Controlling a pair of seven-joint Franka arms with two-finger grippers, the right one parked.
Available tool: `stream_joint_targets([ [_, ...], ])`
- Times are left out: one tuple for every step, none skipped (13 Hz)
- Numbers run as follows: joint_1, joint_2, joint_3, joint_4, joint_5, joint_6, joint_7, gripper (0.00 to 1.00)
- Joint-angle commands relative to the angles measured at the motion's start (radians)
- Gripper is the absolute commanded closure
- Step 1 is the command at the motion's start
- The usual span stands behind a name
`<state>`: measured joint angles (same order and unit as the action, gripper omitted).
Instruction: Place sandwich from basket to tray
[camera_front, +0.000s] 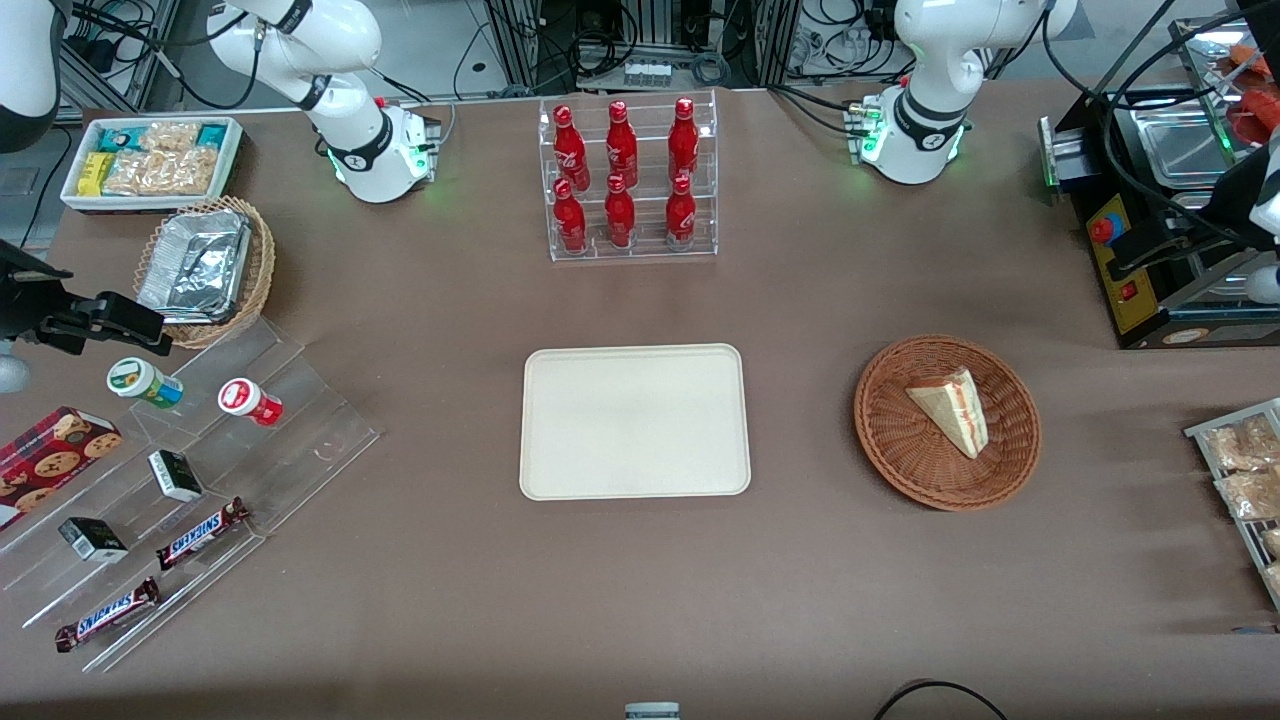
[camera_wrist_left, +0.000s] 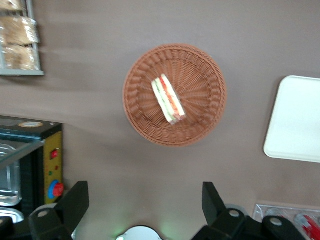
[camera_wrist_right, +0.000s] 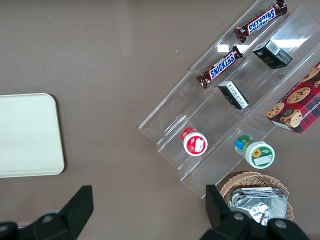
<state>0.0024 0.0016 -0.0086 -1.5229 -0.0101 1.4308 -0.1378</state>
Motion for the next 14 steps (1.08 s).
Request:
stream_joint_targets([
  [-0.001, 0.000, 0.006, -0.068, -0.025, 0.020, 0.007, 0.00],
  [-0.002, -0.003, 0.006, -0.103, -0.022, 0.052, 0.007, 0.00],
  [-0.002, -0.009, 0.004, -0.143, -0.019, 0.081, 0.006, 0.00],
  [-0.002, -0.014, 0.004, -0.179, -0.018, 0.112, 0.006, 0.00],
  [-0.004, -0.026, 0.004, -0.227, -0.013, 0.153, 0.006, 0.00],
  [-0.004, -0.035, 0.004, -0.277, -0.011, 0.202, 0.006, 0.00],
  [-0.004, -0.040, 0.004, -0.314, -0.010, 0.235, 0.003, 0.00],
  [-0.004, -0.041, 0.004, -0.348, -0.010, 0.267, -0.002, 0.00],
  [-0.004, -0.043, 0.004, -0.376, -0.008, 0.304, -0.003, 0.00],
  [-0.004, -0.052, 0.004, -0.417, -0.008, 0.347, -0.006, 0.00],
  [-0.004, -0.060, 0.004, -0.451, -0.008, 0.394, -0.011, 0.00],
  [-0.005, -0.063, 0.004, -0.486, -0.008, 0.442, -0.034, 0.00],
  [-0.005, -0.066, 0.004, -0.514, -0.008, 0.491, -0.084, 0.00],
  [-0.005, -0.066, 0.002, -0.532, -0.008, 0.534, -0.153, 0.00],
])
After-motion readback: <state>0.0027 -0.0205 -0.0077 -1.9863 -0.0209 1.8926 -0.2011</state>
